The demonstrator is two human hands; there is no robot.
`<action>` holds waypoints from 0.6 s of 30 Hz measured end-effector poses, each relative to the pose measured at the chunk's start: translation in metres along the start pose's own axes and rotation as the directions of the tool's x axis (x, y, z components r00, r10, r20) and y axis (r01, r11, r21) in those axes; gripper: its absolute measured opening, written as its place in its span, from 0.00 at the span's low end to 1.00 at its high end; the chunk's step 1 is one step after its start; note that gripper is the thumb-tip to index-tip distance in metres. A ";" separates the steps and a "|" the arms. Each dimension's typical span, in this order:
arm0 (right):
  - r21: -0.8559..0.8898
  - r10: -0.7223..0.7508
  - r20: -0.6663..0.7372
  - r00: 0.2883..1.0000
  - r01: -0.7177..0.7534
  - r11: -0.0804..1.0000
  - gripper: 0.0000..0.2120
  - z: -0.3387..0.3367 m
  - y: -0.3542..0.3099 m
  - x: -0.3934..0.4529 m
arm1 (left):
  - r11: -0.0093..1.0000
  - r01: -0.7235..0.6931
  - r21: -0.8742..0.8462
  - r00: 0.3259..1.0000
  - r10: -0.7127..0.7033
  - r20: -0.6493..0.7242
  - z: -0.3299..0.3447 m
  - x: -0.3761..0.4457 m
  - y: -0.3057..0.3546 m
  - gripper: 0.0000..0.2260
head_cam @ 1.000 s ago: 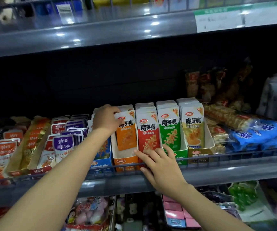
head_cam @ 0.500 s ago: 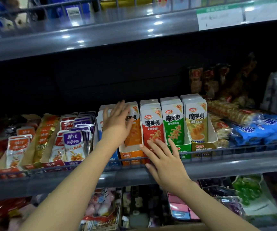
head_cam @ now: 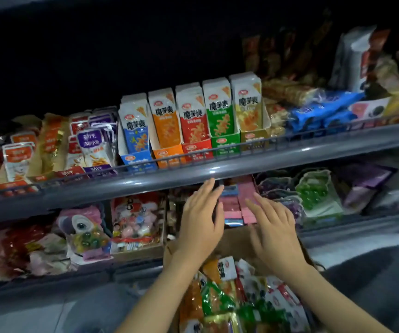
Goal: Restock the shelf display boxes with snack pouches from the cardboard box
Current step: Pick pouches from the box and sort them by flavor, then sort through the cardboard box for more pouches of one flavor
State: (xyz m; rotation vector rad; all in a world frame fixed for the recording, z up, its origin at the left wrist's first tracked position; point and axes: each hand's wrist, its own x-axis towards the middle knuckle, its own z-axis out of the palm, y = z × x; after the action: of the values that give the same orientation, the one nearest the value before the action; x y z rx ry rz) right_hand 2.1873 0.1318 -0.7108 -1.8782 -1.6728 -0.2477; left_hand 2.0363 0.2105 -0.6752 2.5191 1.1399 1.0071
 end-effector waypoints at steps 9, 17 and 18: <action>-0.155 0.310 0.291 0.905 -0.275 0.949 0.25 0.008 0.074 -0.108 | 0.987 0.154 -0.052 0.855 -0.106 0.508 0.102 -0.090 0.023 0.18; 0.017 0.421 0.398 0.815 -0.465 0.885 0.29 0.022 0.094 -0.143 | 0.948 0.300 0.108 0.631 -0.282 0.723 0.174 -0.115 0.001 0.18; 0.035 0.425 0.382 0.820 -0.473 0.881 0.30 0.023 0.094 -0.144 | 0.940 0.321 0.116 0.614 -0.300 0.730 0.181 -0.116 -0.004 0.19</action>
State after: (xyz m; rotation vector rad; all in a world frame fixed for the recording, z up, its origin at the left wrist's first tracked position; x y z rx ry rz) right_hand 2.2441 0.0220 -0.8322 -2.2486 -1.3566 0.4208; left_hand 2.0982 0.1459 -0.8706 2.1997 1.1830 -0.1322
